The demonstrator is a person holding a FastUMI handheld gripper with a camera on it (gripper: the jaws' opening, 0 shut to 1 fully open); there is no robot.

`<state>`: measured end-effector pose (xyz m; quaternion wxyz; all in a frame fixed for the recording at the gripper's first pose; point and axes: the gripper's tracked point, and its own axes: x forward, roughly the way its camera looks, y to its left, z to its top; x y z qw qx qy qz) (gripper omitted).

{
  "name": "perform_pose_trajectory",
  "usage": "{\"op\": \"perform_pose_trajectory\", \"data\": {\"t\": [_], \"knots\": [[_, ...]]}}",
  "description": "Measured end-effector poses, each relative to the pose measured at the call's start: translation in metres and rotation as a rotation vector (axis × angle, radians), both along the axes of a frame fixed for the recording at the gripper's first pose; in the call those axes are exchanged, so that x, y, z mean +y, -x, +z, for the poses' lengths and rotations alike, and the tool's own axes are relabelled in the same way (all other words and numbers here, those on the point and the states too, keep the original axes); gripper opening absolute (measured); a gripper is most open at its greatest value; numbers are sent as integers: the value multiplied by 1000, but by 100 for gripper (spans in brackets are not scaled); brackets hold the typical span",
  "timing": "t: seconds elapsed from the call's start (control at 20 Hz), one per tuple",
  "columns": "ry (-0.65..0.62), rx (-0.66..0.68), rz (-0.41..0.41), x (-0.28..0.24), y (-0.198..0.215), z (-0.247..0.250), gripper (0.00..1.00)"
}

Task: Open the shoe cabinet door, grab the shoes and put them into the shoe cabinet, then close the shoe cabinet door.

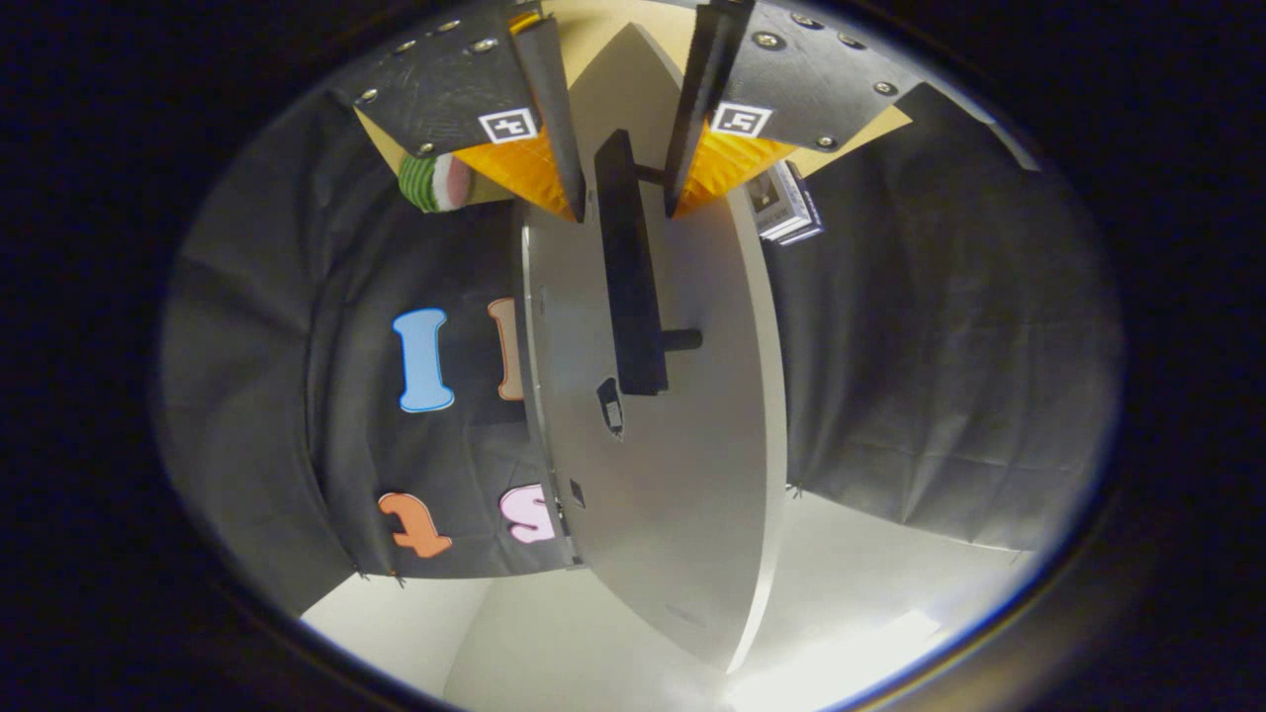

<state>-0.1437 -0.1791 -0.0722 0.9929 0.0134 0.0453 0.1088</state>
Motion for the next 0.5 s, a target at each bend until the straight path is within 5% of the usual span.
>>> {"op": "perform_pose_trajectory", "data": {"t": [0.5], "knots": [[-50, 31, -62, -1, -20, -4, 51]]}}
